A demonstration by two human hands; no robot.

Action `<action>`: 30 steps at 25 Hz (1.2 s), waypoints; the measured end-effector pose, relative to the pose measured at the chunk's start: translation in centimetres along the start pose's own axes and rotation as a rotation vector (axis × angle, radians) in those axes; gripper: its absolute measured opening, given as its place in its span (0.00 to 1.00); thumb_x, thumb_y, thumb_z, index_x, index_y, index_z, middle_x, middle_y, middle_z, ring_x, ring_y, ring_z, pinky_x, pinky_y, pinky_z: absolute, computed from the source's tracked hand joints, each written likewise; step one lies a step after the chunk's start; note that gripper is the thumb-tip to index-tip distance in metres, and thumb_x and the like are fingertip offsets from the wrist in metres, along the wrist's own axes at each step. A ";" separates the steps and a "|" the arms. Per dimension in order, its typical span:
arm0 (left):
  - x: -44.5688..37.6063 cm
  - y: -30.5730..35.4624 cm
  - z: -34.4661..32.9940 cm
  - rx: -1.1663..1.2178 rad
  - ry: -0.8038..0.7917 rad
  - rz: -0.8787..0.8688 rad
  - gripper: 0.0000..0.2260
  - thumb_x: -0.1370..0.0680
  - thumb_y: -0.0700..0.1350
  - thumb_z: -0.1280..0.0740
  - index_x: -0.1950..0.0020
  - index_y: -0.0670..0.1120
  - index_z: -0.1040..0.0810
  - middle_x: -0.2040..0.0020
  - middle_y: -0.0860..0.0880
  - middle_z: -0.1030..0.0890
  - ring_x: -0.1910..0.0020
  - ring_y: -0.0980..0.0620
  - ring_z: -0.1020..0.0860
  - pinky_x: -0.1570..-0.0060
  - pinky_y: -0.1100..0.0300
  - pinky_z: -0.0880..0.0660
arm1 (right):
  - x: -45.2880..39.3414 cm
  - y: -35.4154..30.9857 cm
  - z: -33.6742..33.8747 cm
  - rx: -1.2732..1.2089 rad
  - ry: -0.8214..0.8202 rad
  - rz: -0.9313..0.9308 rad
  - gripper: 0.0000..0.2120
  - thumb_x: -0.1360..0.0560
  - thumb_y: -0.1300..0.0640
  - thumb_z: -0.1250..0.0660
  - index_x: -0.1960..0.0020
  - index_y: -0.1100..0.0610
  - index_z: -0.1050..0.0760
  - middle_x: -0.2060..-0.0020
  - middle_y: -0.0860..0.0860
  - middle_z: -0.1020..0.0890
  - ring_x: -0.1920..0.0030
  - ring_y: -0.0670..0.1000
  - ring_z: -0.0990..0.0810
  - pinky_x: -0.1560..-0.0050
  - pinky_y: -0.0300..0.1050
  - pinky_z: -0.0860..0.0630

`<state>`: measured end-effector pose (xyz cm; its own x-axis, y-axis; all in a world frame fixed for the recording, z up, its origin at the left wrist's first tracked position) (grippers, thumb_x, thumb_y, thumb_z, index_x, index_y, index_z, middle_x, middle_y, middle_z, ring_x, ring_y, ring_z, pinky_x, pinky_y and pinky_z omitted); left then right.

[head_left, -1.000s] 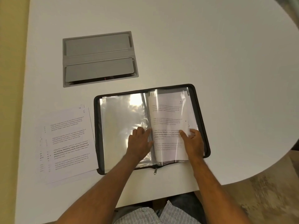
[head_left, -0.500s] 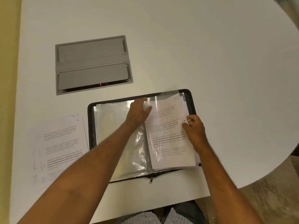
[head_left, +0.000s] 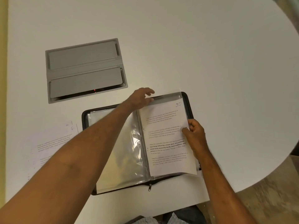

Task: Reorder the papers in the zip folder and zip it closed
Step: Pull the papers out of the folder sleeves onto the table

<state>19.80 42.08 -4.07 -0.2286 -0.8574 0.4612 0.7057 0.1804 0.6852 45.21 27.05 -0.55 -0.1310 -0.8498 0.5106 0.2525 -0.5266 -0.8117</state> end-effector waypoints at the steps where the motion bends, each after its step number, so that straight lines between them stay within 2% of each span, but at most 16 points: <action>1: -0.2 0.1 -0.4 -0.025 -0.044 -0.009 0.19 0.19 0.47 0.31 0.28 0.49 0.26 0.34 0.47 0.22 0.34 0.46 0.25 0.32 0.52 0.30 | 0.0 0.0 0.0 0.007 0.000 0.002 0.08 0.19 0.61 0.33 0.46 0.48 0.24 0.49 0.45 0.15 0.54 0.49 0.14 0.60 0.40 0.17; 3: -0.4 0.2 -1.5 -0.067 -0.146 -0.007 0.22 0.18 0.47 0.32 0.24 0.47 0.29 0.31 0.45 0.23 0.32 0.46 0.26 0.31 0.53 0.31 | -0.1 -0.1 -0.1 0.017 0.003 0.000 0.08 0.19 0.61 0.33 0.47 0.48 0.24 0.50 0.45 0.15 0.54 0.49 0.14 0.62 0.38 0.19; 5: -0.7 0.4 -1.9 -0.122 -0.168 -0.022 0.19 0.18 0.46 0.31 0.27 0.45 0.27 0.34 0.44 0.21 0.35 0.45 0.24 0.37 0.56 0.30 | -0.3 -0.2 -0.1 0.024 0.016 -0.008 0.07 0.19 0.61 0.34 0.48 0.49 0.24 0.51 0.45 0.15 0.55 0.48 0.14 0.63 0.37 0.20; 8: -0.5 0.6 -1.5 -0.060 -0.108 -0.006 0.09 0.22 0.45 0.26 0.44 0.45 0.20 0.48 0.49 0.20 0.47 0.48 0.24 0.52 0.59 0.31 | -0.6 -0.5 0.1 0.053 0.054 0.001 0.03 0.18 0.59 0.34 0.48 0.51 0.24 0.53 0.46 0.15 0.57 0.49 0.15 0.64 0.35 0.21; 10: -0.3 0.4 -1.2 -0.004 -0.072 0.012 0.08 0.25 0.45 0.23 0.56 0.46 0.22 0.58 0.51 0.21 0.56 0.50 0.25 0.59 0.59 0.31 | -0.7 -1.1 0.1 0.079 0.068 0.008 0.01 0.18 0.55 0.33 0.47 0.51 0.25 0.55 0.45 0.17 0.59 0.47 0.16 0.66 0.32 0.23; 11: -0.3 0.3 -1.0 0.004 -0.053 0.022 0.09 0.26 0.45 0.23 0.59 0.46 0.21 0.60 0.50 0.20 0.58 0.50 0.25 0.60 0.58 0.30 | -0.8 -1.4 0.0 0.103 0.078 0.018 0.03 0.18 0.52 0.32 0.46 0.50 0.25 0.55 0.43 0.18 0.59 0.44 0.17 0.67 0.31 0.24; 13: -0.1 0.4 -0.7 0.006 -0.008 0.030 0.06 0.26 0.45 0.22 0.58 0.44 0.16 0.59 0.47 0.16 0.59 0.48 0.21 0.58 0.55 0.26 | -0.9 -1.9 0.1 0.180 0.115 0.037 0.08 0.19 0.48 0.31 0.45 0.51 0.26 0.56 0.40 0.20 0.61 0.41 0.19 0.68 0.28 0.26; 15: 0.2 0.5 -0.7 -0.002 0.017 0.000 0.05 0.24 0.45 0.24 0.53 0.44 0.13 0.55 0.47 0.15 0.54 0.48 0.19 0.52 0.52 0.24 | -1.2 -1.9 0.3 0.228 0.170 0.041 0.09 0.19 0.47 0.32 0.46 0.52 0.25 0.57 0.43 0.20 0.60 0.43 0.19 0.67 0.29 0.27; 18: 0.9 1.3 -0.6 -0.022 0.097 -0.110 0.08 0.22 0.42 0.27 0.44 0.44 0.13 0.53 0.49 0.22 0.52 0.51 0.24 0.51 0.59 0.29 | -1.6 -1.0 0.6 0.228 0.230 0.032 0.08 0.18 0.48 0.33 0.48 0.52 0.24 0.56 0.47 0.17 0.57 0.46 0.17 0.59 0.40 0.20; 19: 1.1 1.5 -0.5 -0.038 0.130 -0.139 0.09 0.21 0.41 0.28 0.41 0.45 0.14 0.53 0.49 0.25 0.52 0.52 0.26 0.52 0.62 0.32 | -1.6 -0.9 0.7 0.227 0.244 0.033 0.08 0.18 0.48 0.33 0.48 0.52 0.23 0.57 0.47 0.17 0.57 0.47 0.17 0.59 0.40 0.20; 23: 1.6 1.5 -0.5 -0.104 0.164 -0.149 0.12 0.19 0.42 0.31 0.36 0.47 0.17 0.56 0.47 0.23 0.56 0.51 0.26 0.53 0.57 0.29 | -1.5 -0.8 0.5 0.244 0.247 0.040 0.09 0.17 0.48 0.35 0.46 0.53 0.24 0.54 0.46 0.17 0.58 0.45 0.18 0.63 0.32 0.26; 26: 1.7 1.7 -0.1 -0.054 0.181 -0.127 0.06 0.22 0.42 0.28 0.47 0.45 0.20 0.59 0.50 0.21 0.61 0.52 0.25 0.59 0.58 0.30 | -1.6 -0.6 0.7 0.252 0.246 0.035 0.08 0.16 0.48 0.36 0.46 0.53 0.24 0.53 0.46 0.18 0.59 0.44 0.19 0.64 0.32 0.27; 28: 1.4 1.9 0.0 -0.087 0.164 -0.128 0.02 0.23 0.43 0.27 0.53 0.46 0.19 0.57 0.51 0.20 0.58 0.53 0.24 0.57 0.59 0.30 | -1.6 -0.5 0.8 0.251 0.250 0.034 0.08 0.16 0.48 0.36 0.46 0.53 0.25 0.53 0.45 0.18 0.58 0.45 0.18 0.64 0.33 0.26; 30: 1.0 1.8 -0.1 -0.065 0.122 -0.111 0.02 0.23 0.44 0.26 0.55 0.48 0.17 0.57 0.52 0.18 0.57 0.55 0.23 0.55 0.59 0.28 | -1.7 -0.3 0.9 0.251 0.253 0.032 0.06 0.16 0.49 0.37 0.46 0.52 0.26 0.53 0.45 0.19 0.57 0.46 0.18 0.64 0.32 0.27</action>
<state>20.91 41.47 -2.47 -0.2269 -0.9232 0.3101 0.7235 0.0534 0.6883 46.23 28.65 -0.91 -0.3443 -0.8610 0.3743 0.4840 -0.5044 -0.7151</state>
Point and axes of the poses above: each hand's wrist, its own x-axis away from the middle knuckle, its own z-axis out of the back of the hand, y = z × x, the point moved 8 cm from there along -x, towards the middle knuckle
